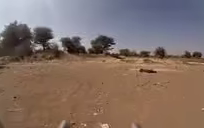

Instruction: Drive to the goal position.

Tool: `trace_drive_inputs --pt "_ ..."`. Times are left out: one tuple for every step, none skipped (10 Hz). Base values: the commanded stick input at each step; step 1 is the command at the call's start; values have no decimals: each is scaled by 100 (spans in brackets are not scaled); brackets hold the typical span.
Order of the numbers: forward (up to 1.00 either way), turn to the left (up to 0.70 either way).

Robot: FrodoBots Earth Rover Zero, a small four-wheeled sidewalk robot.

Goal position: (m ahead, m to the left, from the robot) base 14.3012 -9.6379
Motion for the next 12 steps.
trace_drive_inputs --pt "50 0" --pt "50 0" --pt "50 0" --pt "50 0" --pt "50 0" --pt "50 0" --pt "50 0" --pt "50 1" --pt "50 17" --pt "50 38" --pt "50 36" --pt "50 11"
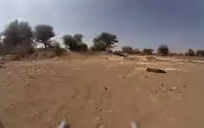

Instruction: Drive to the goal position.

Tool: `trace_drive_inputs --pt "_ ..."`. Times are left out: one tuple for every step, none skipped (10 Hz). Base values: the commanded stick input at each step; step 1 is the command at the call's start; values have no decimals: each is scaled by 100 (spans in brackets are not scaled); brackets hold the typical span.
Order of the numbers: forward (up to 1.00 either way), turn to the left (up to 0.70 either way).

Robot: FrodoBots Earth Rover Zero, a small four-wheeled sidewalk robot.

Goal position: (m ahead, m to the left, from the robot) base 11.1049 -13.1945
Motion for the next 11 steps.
trace_drive_inputs --pt "50 0" --pt "50 0" --pt "50 0" --pt "50 0" --pt "50 0" --pt "50 0" --pt "50 0" --pt "50 0" --pt "50 0" --pt "50 0" --pt "50 0"
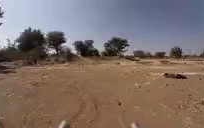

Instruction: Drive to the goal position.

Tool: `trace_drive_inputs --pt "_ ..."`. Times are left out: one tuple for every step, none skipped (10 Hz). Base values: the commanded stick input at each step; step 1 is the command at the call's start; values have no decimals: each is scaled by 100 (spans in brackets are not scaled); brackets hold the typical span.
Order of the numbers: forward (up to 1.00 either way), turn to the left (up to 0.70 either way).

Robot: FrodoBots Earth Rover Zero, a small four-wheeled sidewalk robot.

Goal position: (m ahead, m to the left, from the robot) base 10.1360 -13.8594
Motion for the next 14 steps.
trace_drive_inputs --pt "50 0" --pt "50 0" --pt "50 0" --pt "50 0" --pt "50 0" --pt "50 0" --pt "50 0" --pt "50 0" --pt "50 0" --pt "50 0" --pt "50 0" --pt "50 44" --pt "50 27" --pt "50 1"
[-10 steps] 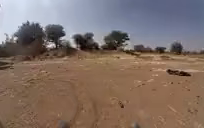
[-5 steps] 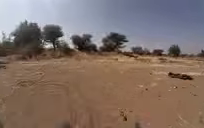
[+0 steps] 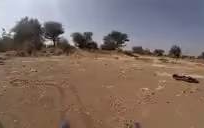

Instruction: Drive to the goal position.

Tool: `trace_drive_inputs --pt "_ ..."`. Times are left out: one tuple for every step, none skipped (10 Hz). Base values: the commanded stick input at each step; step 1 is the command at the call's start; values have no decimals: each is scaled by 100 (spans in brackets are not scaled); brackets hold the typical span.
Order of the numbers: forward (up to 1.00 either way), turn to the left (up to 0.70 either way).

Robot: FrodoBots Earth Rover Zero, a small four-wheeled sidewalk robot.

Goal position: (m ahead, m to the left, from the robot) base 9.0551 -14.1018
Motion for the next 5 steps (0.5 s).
trace_drive_inputs --pt "50 0" --pt "50 0" --pt "50 0" --pt "50 0" --pt "50 0"
